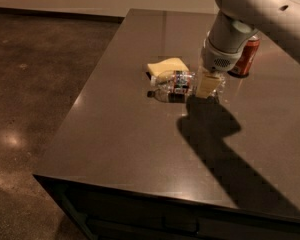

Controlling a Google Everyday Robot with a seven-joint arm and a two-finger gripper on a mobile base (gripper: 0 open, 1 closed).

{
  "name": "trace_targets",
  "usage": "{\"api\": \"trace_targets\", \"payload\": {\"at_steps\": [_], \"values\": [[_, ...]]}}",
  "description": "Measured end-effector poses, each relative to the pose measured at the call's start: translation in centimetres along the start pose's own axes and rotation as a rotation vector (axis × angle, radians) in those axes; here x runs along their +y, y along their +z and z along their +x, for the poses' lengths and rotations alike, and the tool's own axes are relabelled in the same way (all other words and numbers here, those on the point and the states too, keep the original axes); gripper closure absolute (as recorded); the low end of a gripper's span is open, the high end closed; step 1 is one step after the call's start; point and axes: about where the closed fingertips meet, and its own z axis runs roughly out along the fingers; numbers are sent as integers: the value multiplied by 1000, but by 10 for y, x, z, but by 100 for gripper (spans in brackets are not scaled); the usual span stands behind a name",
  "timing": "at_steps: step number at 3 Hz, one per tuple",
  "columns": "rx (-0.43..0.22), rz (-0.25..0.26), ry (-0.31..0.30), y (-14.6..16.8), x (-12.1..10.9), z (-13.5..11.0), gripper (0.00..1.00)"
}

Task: Move water bottle near sponge

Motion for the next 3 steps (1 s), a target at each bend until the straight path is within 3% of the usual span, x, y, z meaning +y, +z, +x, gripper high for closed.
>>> {"api": "trace_targets", "payload": {"at_steps": [3], "values": [[6, -6, -9, 9, -5, -6, 13]]}}
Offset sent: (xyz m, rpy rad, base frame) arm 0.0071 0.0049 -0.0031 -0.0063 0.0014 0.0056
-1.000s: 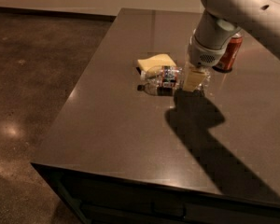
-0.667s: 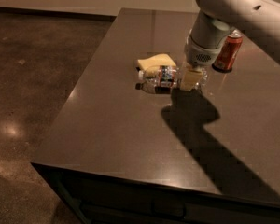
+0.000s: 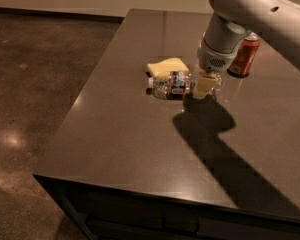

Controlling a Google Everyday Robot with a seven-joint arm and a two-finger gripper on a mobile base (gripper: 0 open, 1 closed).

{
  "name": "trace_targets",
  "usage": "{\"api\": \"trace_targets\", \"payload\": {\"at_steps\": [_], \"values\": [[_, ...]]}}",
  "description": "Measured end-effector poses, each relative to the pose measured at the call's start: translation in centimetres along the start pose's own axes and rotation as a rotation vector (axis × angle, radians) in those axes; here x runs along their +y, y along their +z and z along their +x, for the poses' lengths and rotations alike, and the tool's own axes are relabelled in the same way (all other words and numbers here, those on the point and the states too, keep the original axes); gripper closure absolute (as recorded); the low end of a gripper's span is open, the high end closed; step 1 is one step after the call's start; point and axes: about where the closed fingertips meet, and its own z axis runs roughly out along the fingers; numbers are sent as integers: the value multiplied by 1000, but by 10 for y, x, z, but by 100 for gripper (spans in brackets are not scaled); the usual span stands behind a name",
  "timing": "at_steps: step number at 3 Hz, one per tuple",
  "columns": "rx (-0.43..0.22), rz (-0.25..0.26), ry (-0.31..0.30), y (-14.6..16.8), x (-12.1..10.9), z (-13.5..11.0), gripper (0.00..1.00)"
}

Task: Move water bottle near sponge

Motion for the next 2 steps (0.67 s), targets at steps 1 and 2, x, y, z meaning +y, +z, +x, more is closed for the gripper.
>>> {"api": "trace_targets", "payload": {"at_steps": [1, 2], "values": [[0, -2, -1, 1, 0, 0, 0], [0, -2, -1, 1, 0, 0, 0]]}}
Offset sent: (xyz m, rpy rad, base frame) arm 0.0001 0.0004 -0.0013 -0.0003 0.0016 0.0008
